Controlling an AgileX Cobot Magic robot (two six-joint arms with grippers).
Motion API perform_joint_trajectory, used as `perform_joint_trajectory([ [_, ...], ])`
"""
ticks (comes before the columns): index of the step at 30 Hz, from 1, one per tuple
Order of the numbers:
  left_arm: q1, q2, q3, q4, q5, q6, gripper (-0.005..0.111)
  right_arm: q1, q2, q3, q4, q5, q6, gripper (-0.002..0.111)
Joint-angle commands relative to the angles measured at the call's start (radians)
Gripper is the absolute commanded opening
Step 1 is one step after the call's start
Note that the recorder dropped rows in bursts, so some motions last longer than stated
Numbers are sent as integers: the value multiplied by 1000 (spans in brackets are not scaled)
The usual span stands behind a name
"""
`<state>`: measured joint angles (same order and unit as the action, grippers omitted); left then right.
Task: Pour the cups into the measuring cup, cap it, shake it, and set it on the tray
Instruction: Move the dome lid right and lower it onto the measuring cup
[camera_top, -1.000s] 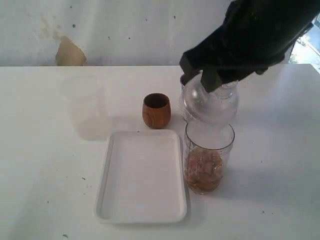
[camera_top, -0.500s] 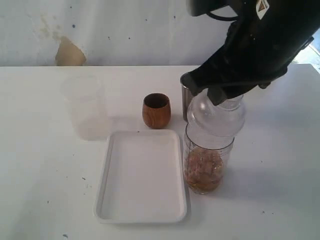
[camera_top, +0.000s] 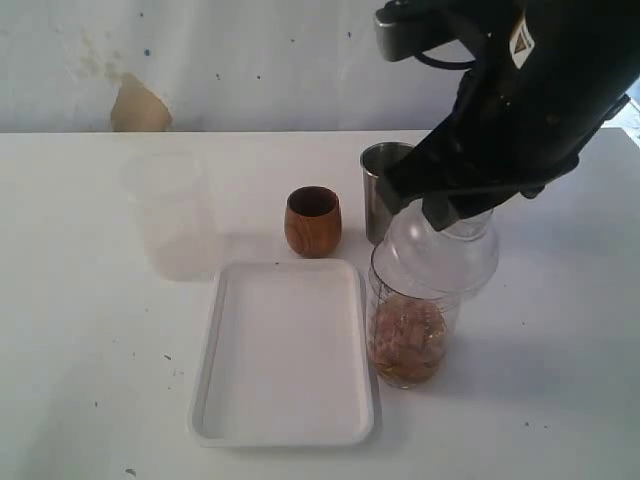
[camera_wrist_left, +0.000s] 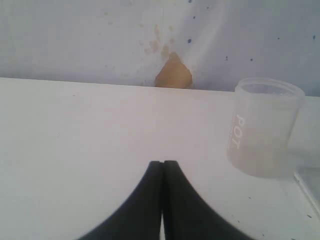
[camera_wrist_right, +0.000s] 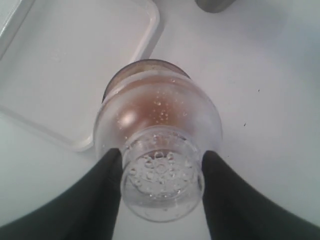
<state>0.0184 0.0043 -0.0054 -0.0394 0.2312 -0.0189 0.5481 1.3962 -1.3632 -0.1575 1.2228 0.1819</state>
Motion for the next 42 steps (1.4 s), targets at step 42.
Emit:
perform_joint_trajectory([
  [42,-1,-4,5,2,2,0,0,-5,66,-70,-15,-2,5,0],
])
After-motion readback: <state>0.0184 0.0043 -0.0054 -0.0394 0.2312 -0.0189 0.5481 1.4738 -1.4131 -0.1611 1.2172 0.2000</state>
